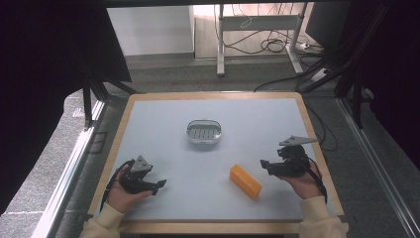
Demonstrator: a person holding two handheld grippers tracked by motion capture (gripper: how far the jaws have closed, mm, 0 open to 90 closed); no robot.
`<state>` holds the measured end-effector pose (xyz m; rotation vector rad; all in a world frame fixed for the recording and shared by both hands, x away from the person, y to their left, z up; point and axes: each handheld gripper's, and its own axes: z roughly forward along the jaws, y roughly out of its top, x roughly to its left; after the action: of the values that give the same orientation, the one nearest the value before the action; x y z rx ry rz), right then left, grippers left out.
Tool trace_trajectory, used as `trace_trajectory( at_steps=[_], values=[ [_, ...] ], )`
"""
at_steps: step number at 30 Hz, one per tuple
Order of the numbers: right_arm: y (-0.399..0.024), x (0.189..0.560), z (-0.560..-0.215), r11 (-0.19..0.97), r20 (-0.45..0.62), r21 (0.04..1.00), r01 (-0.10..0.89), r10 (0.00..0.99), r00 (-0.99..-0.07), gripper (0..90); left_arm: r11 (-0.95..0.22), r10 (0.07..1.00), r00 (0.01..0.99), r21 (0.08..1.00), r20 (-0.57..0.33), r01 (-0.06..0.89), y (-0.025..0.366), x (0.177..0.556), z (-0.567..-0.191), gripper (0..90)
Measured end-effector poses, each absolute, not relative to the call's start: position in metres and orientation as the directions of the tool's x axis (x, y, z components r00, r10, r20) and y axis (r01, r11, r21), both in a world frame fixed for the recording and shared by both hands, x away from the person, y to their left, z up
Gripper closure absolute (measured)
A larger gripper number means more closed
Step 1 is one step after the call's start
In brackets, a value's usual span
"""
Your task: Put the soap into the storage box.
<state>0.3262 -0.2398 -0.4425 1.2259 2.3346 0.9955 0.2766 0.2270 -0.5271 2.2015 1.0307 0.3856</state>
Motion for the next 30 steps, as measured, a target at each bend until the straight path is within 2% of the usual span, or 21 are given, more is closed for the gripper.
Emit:
trace_trajectory(
  at_steps=[7, 18, 30],
  values=[
    [-0.231, 0.325, -0.435, 0.445, 0.001, 0.682, 0.580, 0.792, -0.610, 24.5, -0.468, 0.766, 0.643, 0.677, -0.011, 0.569, 0.225, 0.277, -0.528, 22.4],
    [-0.226, 0.316, -0.429, 0.442, 0.028, 0.688, 0.575, 0.776, -0.630, 29.0, -0.469, 0.763, 0.646, 0.680, -0.009, 0.564, 0.225, 0.276, -0.527, 22.5],
    [-0.202, 0.310, -0.429, 0.526, 0.017, 0.650, 0.548, 0.711, -0.703, 33.8, -0.477, 0.757, 0.654, 0.679, -0.004, 0.557, 0.223, 0.275, -0.526, 22.4]
  ],
)
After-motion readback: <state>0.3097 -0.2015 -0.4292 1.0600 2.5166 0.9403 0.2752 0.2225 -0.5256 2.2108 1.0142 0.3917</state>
